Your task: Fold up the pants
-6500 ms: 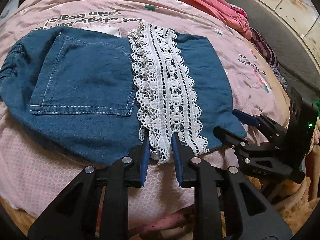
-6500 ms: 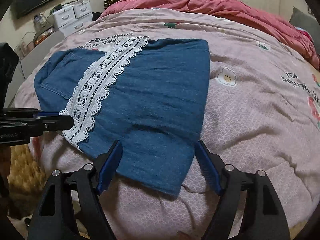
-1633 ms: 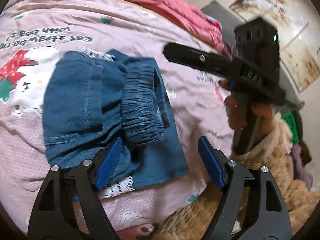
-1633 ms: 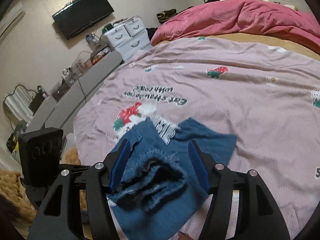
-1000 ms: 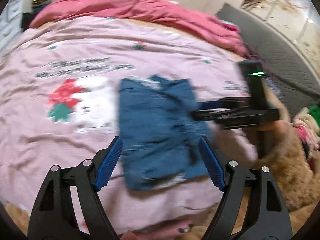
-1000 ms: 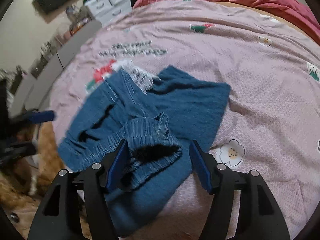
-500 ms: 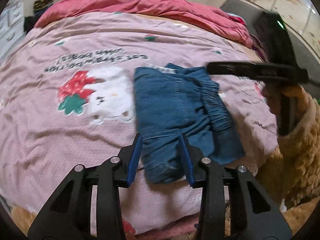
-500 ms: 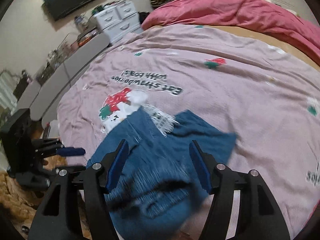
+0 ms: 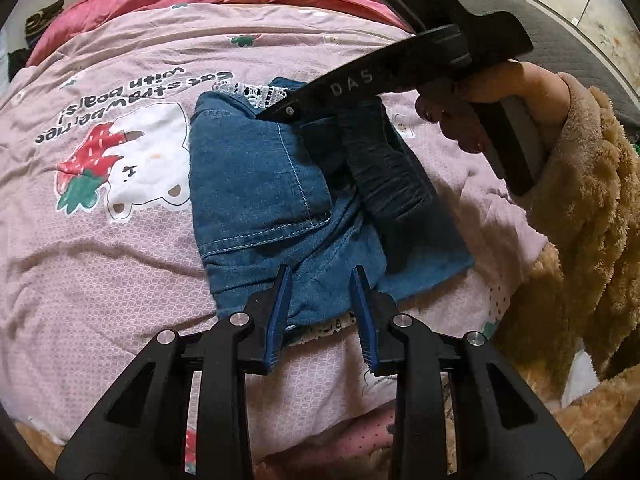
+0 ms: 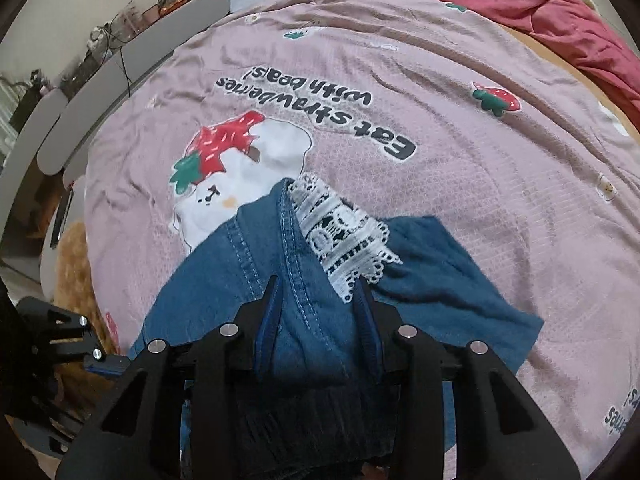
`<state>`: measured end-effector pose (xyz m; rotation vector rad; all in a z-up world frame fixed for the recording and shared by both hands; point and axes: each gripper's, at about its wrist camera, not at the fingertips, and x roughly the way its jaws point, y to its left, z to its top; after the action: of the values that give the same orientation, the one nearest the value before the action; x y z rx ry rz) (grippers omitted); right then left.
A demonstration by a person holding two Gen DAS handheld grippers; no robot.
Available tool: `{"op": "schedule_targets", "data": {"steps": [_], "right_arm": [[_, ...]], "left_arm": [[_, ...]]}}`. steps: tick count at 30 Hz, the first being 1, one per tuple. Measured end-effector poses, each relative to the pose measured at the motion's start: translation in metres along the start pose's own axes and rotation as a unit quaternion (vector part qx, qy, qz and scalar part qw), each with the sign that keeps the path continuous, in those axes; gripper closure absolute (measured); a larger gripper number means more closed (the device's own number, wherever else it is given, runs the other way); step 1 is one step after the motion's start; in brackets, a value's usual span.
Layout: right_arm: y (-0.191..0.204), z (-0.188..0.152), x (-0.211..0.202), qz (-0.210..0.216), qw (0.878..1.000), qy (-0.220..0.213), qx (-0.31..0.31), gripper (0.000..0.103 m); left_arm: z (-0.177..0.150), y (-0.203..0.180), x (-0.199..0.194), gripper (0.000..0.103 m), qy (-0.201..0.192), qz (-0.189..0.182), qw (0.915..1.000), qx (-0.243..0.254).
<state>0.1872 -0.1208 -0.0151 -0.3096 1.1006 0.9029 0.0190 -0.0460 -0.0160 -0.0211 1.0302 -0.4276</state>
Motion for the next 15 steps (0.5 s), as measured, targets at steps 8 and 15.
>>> {"op": "schedule_targets", "data": {"steps": [8,15], "right_arm": [[0.013,0.001,-0.022,-0.031,0.999,-0.036,-0.024,0.101],[-0.004,0.006,0.014,-0.049,0.999,-0.010,0.000,0.100]], "left_arm": [[0.000,0.003,0.000,0.080,0.002,-0.011,0.9999,-0.008],[0.003,0.009,-0.003,0.080,-0.001,-0.010,0.9999,-0.006]]}}
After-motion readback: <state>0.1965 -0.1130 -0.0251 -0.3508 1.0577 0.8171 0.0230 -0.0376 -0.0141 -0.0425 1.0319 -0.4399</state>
